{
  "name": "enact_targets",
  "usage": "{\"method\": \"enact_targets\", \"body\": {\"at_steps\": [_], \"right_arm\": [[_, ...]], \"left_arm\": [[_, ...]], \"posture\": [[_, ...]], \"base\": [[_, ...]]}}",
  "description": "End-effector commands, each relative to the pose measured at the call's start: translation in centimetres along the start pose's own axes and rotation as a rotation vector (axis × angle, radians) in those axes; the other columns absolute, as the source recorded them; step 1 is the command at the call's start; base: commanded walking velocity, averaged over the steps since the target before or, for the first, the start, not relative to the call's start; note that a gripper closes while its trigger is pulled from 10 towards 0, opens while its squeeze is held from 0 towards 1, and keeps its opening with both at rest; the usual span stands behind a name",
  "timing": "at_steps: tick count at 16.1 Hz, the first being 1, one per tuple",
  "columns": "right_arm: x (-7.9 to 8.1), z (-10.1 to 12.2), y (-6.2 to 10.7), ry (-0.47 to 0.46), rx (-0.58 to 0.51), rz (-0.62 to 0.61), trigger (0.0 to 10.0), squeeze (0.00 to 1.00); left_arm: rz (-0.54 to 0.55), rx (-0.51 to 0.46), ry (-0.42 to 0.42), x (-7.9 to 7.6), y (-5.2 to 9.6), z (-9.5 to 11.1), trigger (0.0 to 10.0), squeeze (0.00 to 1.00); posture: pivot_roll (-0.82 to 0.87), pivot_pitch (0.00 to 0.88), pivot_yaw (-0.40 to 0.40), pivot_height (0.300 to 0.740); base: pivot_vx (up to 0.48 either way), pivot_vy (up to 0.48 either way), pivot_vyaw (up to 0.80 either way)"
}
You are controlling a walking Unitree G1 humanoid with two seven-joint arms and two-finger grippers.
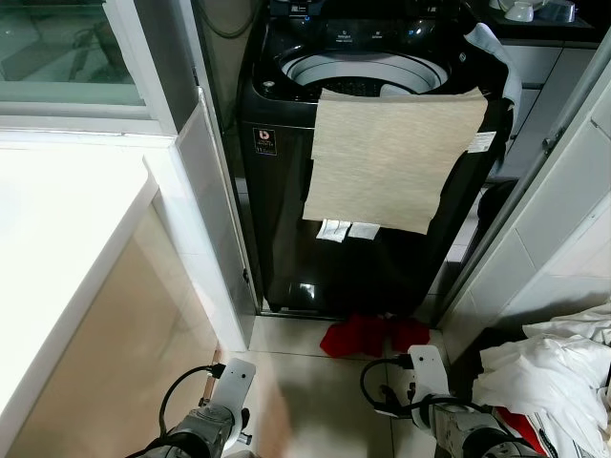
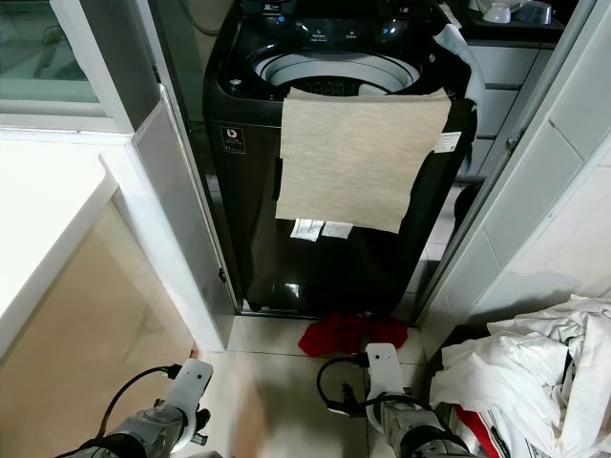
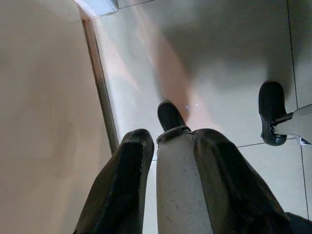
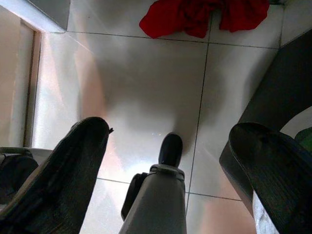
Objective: Clothes washing
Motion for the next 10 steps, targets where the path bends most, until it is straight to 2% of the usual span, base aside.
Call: {"method": "enact_targets", "body": {"at_steps": [1, 10], "right_arm": [[-0.16, 0.33, 0.01, 0.019, -0.01, -0.004, 10.0, 0.0], [-0.37, 0.39, 0.05, 0.044, -0.011, -0.005, 10.0, 0.0]], "left_arm": [[0.008, -0.002, 0.0, 0.18, 0.0, -0.16, 10.0, 0.0], [0.006, -0.014, -0.036, 0.01, -0.01, -0.09, 10.0, 0.0]], "posture": [[-0.07, 0.0, 0.02, 0.74], [-0.09, 0.0, 0.029, 0.74]], "base": [[0.0, 0.0, 0.0], [0.0, 0.0, 0.0]]}}
Point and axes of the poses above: a point about 5 cm out from each wrist's last joint towards the gripper, its own y axis pointing back from the gripper into the wrist, its own z axis along the axis of the wrist's last joint, x = y × z, the point moved 1 cm from there along -y, pointing out of the wrist towards the gripper, and after that the axes turned 12 degrees about y, right-handed, at the moved point
